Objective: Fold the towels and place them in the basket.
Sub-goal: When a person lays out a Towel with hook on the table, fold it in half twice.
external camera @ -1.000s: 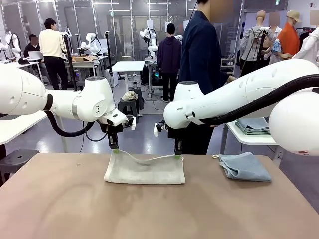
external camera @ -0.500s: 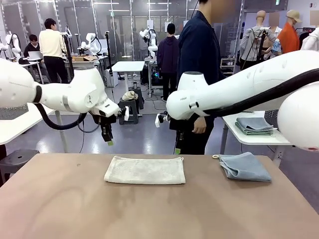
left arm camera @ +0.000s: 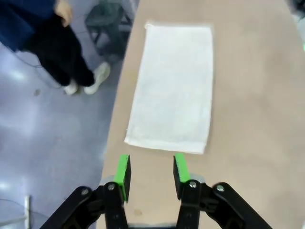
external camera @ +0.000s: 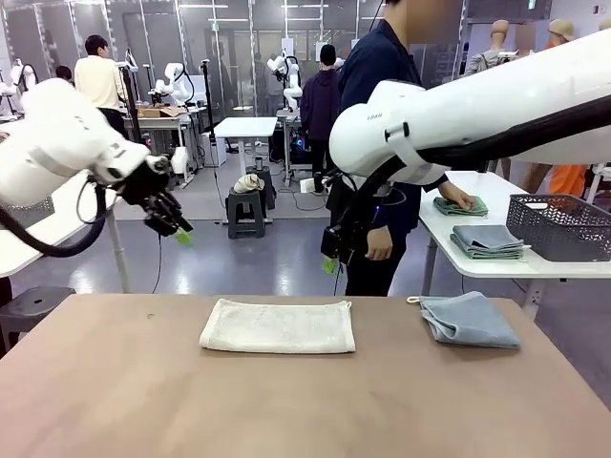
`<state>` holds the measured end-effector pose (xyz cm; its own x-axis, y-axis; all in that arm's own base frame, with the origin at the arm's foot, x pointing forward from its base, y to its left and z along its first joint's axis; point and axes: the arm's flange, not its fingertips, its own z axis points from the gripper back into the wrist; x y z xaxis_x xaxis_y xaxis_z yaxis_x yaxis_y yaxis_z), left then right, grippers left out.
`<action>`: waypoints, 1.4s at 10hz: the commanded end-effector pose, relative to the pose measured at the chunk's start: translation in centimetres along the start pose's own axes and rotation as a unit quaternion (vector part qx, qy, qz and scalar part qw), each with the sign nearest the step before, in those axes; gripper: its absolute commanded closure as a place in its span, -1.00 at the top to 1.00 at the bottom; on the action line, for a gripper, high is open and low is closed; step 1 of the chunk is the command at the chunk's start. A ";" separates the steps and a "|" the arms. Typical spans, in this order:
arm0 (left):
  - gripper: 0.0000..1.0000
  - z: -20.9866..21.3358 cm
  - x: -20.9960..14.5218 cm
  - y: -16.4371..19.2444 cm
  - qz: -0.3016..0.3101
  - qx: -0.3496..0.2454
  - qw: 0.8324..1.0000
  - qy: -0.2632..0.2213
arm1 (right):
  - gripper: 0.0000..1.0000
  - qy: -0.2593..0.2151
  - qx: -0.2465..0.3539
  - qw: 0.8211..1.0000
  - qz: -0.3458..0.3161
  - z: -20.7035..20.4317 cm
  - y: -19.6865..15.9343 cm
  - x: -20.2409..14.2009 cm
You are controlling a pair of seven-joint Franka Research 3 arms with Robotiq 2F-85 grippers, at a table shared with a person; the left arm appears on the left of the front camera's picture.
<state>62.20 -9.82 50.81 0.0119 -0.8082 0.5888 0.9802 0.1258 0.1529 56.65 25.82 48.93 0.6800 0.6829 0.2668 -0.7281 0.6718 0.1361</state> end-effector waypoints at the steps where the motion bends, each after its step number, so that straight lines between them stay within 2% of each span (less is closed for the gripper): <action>1: -0.05 1.4 -4.6 -2.1 0.021 -0.036 0.998 -0.047 | 0.17 -0.016 -0.008 0.999 -0.049 -0.1 2.8 -3.2; 2: -0.05 2.2 -6.5 -2.3 0.026 -0.045 0.995 -0.084 | 0.17 -0.035 0.006 0.999 0.007 0.3 3.6 -3.3; 3: -0.05 2.6 -8.2 -2.4 0.024 -0.057 0.991 -0.122 | 0.17 -0.004 0.002 1.000 -0.028 0.5 1.5 -1.3; 7: -0.05 2.3 -13.6 -1.8 0.022 -0.081 0.970 -0.228 | 0.17 -0.004 0.002 1.000 -0.028 0.5 1.5 -1.3; 9: -0.05 1.3 -13.7 -1.6 0.032 -0.079 0.966 -0.243 | 0.18 -0.015 0.008 0.998 -0.055 -0.1 1.6 -1.6; 10: -0.05 0.8 -13.2 -1.6 0.040 -0.072 0.968 -0.236 | 0.18 -0.027 0.005 0.996 -0.085 -0.7 1.4 -1.7; 11: -0.05 1.4 -14.2 -2.1 0.037 -0.080 0.971 -0.224 | 0.18 -0.030 -0.002 0.993 -0.112 -1.4 1.2 -1.6; 14: -0.05 1.4 -14.2 -2.1 0.037 -0.080 0.971 -0.224 | 0.18 -0.008 -0.039 0.971 -0.235 -5.5 0.4 -1.3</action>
<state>59.79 2.23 42.91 0.0390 -0.4574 0.8884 0.9980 0.0617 -0.0120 55.89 25.69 44.56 0.8906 0.3890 0.2356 -0.4368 0.8760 0.2048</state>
